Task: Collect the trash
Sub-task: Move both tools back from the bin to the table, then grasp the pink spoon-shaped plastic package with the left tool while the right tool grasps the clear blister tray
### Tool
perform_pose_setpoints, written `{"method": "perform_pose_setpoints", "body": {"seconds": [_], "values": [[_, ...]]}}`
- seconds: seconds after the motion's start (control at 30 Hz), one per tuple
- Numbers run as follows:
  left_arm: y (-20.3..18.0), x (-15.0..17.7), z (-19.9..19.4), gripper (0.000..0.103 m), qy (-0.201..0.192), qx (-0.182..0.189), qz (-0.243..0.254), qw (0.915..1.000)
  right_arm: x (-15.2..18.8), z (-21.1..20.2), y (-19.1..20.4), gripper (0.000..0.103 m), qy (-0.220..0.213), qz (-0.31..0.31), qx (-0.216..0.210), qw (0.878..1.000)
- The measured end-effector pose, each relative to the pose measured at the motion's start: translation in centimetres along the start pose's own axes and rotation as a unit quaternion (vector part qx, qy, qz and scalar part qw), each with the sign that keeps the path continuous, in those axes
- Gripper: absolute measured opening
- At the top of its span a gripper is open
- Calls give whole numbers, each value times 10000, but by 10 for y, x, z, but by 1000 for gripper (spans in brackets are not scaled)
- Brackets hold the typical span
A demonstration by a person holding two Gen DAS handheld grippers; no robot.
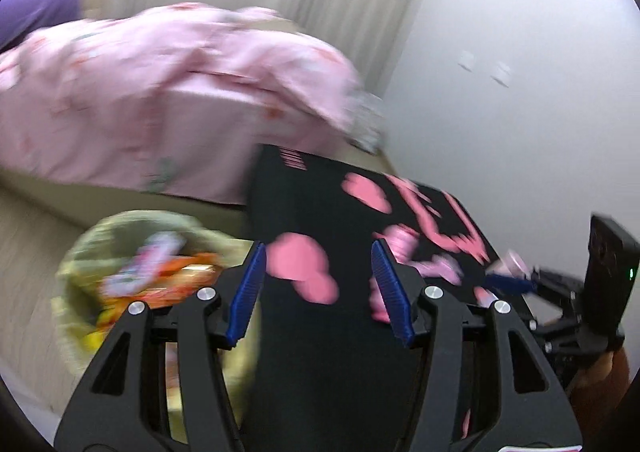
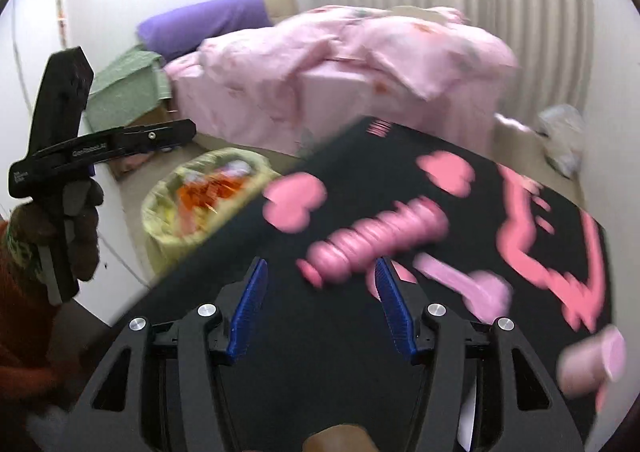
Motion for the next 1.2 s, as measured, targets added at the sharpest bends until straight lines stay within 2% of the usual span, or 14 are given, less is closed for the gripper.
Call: {"method": "perform_pose_setpoints", "body": {"seconds": [0.07, 0.13, 0.2, 0.23, 0.3, 0.4, 0.47, 0.6, 0.67, 0.73, 0.87, 1.03, 1.17, 1.2], "values": [[-32, 7, 17, 52, 162, 384, 364, 9985, 19, -23, -20, 53, -66, 88, 427, 9990], [-67, 16, 40, 52, 452, 798, 748, 9930, 36, -44, -43, 53, -109, 316, 802, 9962], [-97, 23, 62, 52, 706, 1020, 1126, 9859, 50, -54, -58, 53, -129, 510, 968, 9939], [-108, 25, 71, 52, 781, 1087, 1283, 9827, 59, -61, -69, 53, -124, 637, 1101, 9918], [-138, 30, 99, 52, 1036, 1230, 1794, 9705, 76, -73, -88, 53, -159, 876, 1329, 9871], [-172, 35, 139, 52, 1374, 1242, 2365, 9538, 101, -84, -106, 53, -143, 1161, 1544, 9811], [-184, 35, 165, 52, 1546, 1182, 2491, 9487, 113, -85, -112, 53, -78, 1248, 1641, 9785], [-193, 36, 206, 52, 1832, 994, 2530, 9448, 138, -81, -119, 53, 170, 1405, 1518, 9782], [-190, 41, 216, 52, 2027, 906, 2465, 9434, 147, -78, -119, 53, 304, 1389, 1315, 9811], [-187, 47, 216, 52, 2205, 976, 2342, 9418, 152, -76, -116, 53, 369, 1305, 1160, 9839], [-182, 62, 193, 52, 2361, 1018, 2188, 9413, 151, -65, -112, 53, 360, 1124, 946, 9885], [-166, 80, 156, 52, 2646, 1244, 1664, 9417, 140, -48, -112, 53, 440, 1014, 765, 9909], [-152, 90, 133, 52, 2565, 1260, 1428, 9476, 133, -30, -115, 53, 614, 904, 769, 9910], [-150, 93, 128, 52, 2535, 1246, 1433, 9485, 132, -27, -115, 49, 633, 871, 795, 9910]]}}
Point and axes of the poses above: each gripper's, at about its wrist camera, not at the fingertips, and z roughly the way its jaws point, y to its left, x to its underside, the point moved 4 cm from there along z, roughly the way its jaws point, and after that the axes turned 1 degree about -x, right-handed, at the moved point
